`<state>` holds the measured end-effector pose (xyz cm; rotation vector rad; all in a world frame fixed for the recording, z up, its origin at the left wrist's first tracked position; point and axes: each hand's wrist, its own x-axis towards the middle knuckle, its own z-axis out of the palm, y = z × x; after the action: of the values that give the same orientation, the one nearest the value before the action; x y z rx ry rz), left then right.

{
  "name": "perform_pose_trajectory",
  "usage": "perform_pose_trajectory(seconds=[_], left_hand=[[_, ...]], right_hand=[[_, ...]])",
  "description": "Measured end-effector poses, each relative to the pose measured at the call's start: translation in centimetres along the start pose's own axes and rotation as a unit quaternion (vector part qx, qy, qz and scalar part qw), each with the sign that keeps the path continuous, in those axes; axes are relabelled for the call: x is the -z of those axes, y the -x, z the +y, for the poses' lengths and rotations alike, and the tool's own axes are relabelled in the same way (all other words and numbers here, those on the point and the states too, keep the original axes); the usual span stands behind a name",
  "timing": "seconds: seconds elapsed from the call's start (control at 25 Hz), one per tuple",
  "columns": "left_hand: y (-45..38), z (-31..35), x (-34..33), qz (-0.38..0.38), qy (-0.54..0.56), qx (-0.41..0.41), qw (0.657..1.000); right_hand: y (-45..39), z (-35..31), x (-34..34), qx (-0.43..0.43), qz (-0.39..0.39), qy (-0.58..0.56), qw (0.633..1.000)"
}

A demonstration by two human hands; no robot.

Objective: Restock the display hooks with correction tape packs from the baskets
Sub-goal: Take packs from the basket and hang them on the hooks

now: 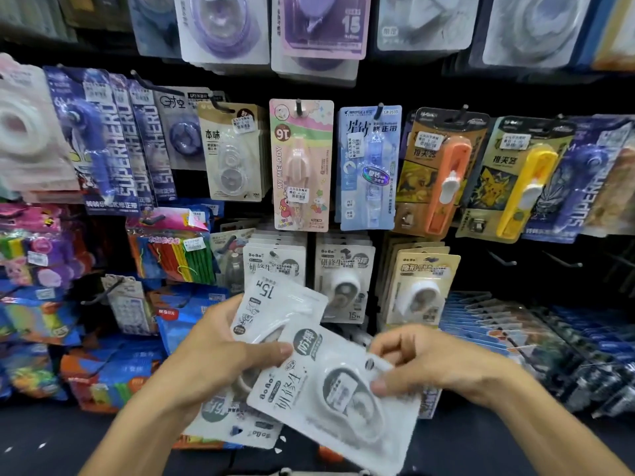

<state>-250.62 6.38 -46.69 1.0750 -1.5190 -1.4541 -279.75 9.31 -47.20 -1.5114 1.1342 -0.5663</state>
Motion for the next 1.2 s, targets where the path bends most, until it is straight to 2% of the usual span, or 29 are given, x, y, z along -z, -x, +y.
perform_pose_trajectory(seconds=[0.08,0.12,0.2,0.28,0.4,0.52,0.6,0.68,0.76,0.8,0.84,0.92,0.96,1.0,1.08,1.12,1.2], left_hand=[[-0.4,-0.5,-0.5,0.066,0.054,-0.018,0.996],[-0.7,-0.7,-0.6,0.108,0.089,-0.025,0.99],[-1.1,-0.8,-0.5,0.169,0.157,-0.031,0.973],[-1.2,-0.9,-0.1,0.205,0.201,-0.036,0.957],[-1.4,-1.0,0.3,0.225,0.234,-0.021,0.946],[-1.5,-1.0,0.3,0.235,0.26,-0.011,0.936],[-1.4,-0.9,0.1,0.247,0.243,-0.032,0.938],[-1.2,-0.9,-0.3,0.248,0.222,-0.054,0.941],[-1.4,-1.1,-0.7,0.252,0.232,-0.05,0.938],[-1.5,-1.2,-0.9,0.253,0.261,-0.041,0.931],[-1.7,-1.4,-1.1,0.247,0.303,-0.026,0.92],[-1.9,-1.8,-2.3,0.208,0.364,0.013,0.908],[-2.0,-2.1,-3.1,0.183,0.368,0.027,0.911],[-1.9,-2.3,-4.0,0.161,0.357,0.034,0.92],[-1.6,-2.2,-5.1,0.137,0.311,0.037,0.94],[-1.6,-2.1,-5.1,0.13,0.291,0.033,0.947],[-1.5,-1.6,-4.0,0.104,0.265,0.013,0.958]], right_hand=[[-0.7,0.0,-1.0,0.001,-0.016,0.036,0.999],[-1.0,-0.1,-1.2,0.016,0.012,0.028,0.999],[-1.4,-0.1,-0.8,0.039,0.123,-0.034,0.991],[-1.8,0.3,-0.1,0.041,0.242,-0.07,0.967],[-2.5,1.0,0.0,0.017,0.335,-0.063,0.94],[-2.8,1.1,-0.6,0.001,0.336,-0.085,0.938],[-2.9,1.0,-1.3,-0.003,0.326,-0.096,0.941],[-3.1,0.9,-2.1,-0.001,0.347,-0.114,0.931],[-3.0,0.9,-2.5,-0.009,0.401,-0.049,0.915],[-2.9,0.8,-2.7,-0.015,0.404,-0.004,0.915],[-2.9,0.7,-3.2,-0.01,0.369,-0.014,0.929],[-3.2,0.5,-5.3,0.006,0.216,-0.162,0.963],[-3.6,0.6,-6.2,0.017,0.168,-0.237,0.957],[-4.0,0.5,-6.7,0.033,0.168,-0.303,0.937],[-4.5,0.4,-5.9,0.056,0.242,-0.367,0.896],[-4.4,0.1,-4.8,0.066,0.275,-0.36,0.889],[-3.6,-0.5,-2.1,0.079,0.315,-0.287,0.901]])
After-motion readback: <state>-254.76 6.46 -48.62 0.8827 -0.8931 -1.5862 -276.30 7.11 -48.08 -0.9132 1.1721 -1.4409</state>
